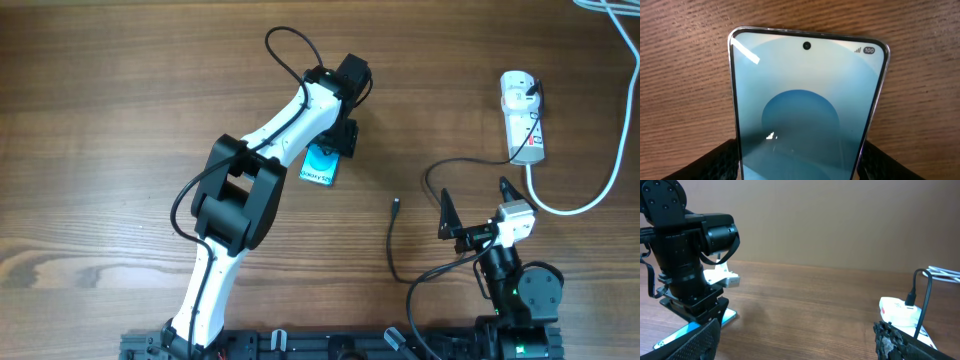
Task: Plug charger to phone and switch on socket
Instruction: 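Lower the left gripper and grasp the phone's bottom edge, then lift the phone upright with the left gripper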
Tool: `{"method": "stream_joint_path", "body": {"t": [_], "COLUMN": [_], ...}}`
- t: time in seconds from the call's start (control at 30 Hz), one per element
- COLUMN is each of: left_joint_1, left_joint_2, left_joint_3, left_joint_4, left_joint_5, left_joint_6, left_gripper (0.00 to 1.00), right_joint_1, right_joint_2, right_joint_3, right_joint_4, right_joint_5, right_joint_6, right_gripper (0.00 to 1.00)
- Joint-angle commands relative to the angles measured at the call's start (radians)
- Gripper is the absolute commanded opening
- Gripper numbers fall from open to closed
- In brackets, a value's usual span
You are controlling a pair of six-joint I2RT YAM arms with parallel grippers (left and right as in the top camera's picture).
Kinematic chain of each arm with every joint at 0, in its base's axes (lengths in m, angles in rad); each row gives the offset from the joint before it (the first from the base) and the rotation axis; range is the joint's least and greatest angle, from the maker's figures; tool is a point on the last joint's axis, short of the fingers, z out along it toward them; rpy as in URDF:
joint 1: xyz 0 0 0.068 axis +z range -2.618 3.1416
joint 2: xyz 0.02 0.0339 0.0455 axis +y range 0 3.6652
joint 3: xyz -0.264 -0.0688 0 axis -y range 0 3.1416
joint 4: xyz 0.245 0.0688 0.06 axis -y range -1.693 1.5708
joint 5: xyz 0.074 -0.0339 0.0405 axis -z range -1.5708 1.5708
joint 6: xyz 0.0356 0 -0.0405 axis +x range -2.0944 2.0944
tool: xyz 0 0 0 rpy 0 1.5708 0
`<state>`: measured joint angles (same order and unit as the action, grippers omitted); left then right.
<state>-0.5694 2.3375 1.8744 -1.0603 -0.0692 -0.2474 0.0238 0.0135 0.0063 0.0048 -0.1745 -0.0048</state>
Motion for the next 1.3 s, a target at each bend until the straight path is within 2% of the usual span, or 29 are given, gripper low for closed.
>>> {"method": "stream_joint_path", "body": {"t": [0.0, 0.43, 0.57, 0.67, 0.8, 1.13, 1.27], "left_joint_1": [0.003, 0.015, 0.052, 0.095, 0.149, 0.166, 0.138], "left_joint_2": [0.016, 0.010, 0.009, 0.009, 0.009, 0.009, 0.009], "left_joint_3": [0.004, 0.005, 0.005, 0.005, 0.005, 0.005, 0.004], "left_joint_4": [-0.037, -0.067, -0.071, -0.072, -0.074, -0.074, -0.074], "left_joint_5": [0.043, 0.073, 0.082, 0.158, 0.248, 0.243, 0.178], "left_joint_6": [0.003, -0.111, -0.215, -0.264, -0.264, -0.255, -0.254], "left_gripper": [0.68, 0.66, 0.65, 0.68, 0.69, 0.74, 0.76], "right_joint_1": [0.007, 0.007, 0.007, 0.007, 0.007, 0.007, 0.007], "right_joint_2": [-0.006, -0.006, -0.006, -0.006, -0.006, -0.006, -0.006], "right_joint_3": [-0.001, -0.001, -0.001, -0.001, -0.001, -0.001, -0.001], "right_joint_4": [0.005, 0.005, 0.005, 0.005, 0.005, 0.005, 0.005], "right_joint_5": [0.017, 0.017, 0.018, 0.018, 0.017, 0.017, 0.017], "right_joint_6": [0.008, 0.008, 0.008, 0.008, 0.008, 0.008, 0.007], "right_gripper": [1.00, 1.00, 1.00, 1.00, 1.00, 1.00, 1.00]}}
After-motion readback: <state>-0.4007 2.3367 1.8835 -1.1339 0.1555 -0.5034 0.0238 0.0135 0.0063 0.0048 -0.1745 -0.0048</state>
